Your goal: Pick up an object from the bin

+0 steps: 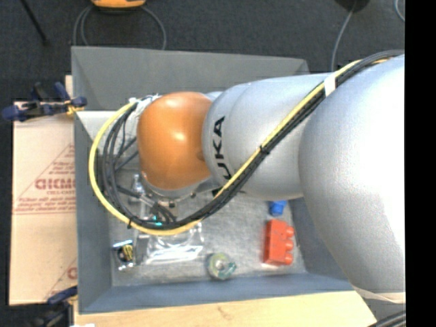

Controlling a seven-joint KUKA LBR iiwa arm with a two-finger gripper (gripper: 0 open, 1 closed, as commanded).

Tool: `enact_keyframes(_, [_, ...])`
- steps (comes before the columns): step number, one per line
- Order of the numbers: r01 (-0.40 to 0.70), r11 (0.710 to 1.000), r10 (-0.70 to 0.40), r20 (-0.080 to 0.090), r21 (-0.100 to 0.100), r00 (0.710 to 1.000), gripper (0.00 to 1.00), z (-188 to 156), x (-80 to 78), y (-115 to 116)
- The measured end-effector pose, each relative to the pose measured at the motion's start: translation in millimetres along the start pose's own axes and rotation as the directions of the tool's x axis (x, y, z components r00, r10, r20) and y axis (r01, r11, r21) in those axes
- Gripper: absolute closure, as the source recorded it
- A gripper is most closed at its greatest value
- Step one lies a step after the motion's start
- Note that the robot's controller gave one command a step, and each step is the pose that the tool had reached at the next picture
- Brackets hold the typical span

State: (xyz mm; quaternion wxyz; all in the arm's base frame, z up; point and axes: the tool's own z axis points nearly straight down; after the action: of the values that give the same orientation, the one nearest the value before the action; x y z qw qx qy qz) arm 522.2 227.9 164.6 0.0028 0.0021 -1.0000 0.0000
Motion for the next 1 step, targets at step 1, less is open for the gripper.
enact_keyframes(1, [0.267,0.964,-0.267,0.018,-0.001,0.963,0.00,91.9,12.0,-70.9])
